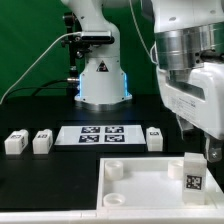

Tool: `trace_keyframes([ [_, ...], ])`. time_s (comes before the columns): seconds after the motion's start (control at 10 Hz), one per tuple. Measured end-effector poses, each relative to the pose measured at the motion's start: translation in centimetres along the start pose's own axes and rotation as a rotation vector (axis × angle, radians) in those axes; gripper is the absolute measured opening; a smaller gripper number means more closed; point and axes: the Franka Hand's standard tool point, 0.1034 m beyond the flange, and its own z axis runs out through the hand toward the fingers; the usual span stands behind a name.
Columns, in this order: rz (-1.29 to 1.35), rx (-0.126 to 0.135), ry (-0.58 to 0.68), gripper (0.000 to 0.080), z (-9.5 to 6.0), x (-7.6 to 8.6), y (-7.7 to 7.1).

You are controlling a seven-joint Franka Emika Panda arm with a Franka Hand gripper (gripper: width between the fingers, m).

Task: Assemble one leg

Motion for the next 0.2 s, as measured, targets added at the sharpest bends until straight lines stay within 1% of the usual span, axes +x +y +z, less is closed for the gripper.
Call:
trace_keyframes([
  [0.2, 0.0, -0.001, 0.0, 0.0649, 0.06, -0.04, 0.02],
])
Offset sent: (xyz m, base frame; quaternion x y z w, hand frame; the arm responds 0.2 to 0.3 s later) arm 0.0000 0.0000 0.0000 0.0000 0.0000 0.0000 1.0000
